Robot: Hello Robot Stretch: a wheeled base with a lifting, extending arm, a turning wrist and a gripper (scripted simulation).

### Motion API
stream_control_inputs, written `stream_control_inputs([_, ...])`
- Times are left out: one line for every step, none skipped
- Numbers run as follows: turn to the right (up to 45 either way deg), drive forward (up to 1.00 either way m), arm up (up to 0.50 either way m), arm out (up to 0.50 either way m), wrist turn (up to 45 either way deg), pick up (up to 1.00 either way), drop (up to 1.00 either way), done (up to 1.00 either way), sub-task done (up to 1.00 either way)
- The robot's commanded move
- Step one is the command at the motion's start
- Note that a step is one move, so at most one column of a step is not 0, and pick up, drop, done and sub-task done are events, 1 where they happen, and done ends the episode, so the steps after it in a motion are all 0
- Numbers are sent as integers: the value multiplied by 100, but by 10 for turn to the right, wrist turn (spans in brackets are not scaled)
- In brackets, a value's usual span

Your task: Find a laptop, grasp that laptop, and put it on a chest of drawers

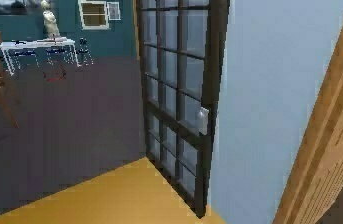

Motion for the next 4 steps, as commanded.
stream_control_inputs([360,0,0,0,0,0,0,0,0])
stream_control_inputs([0,10,0,0,0,0,0,0,0])
stream_control_inputs([-450,0,0,0,0,0,0,0,0])
stream_control_inputs([-210,0,0,0,0,0,0,0,0])
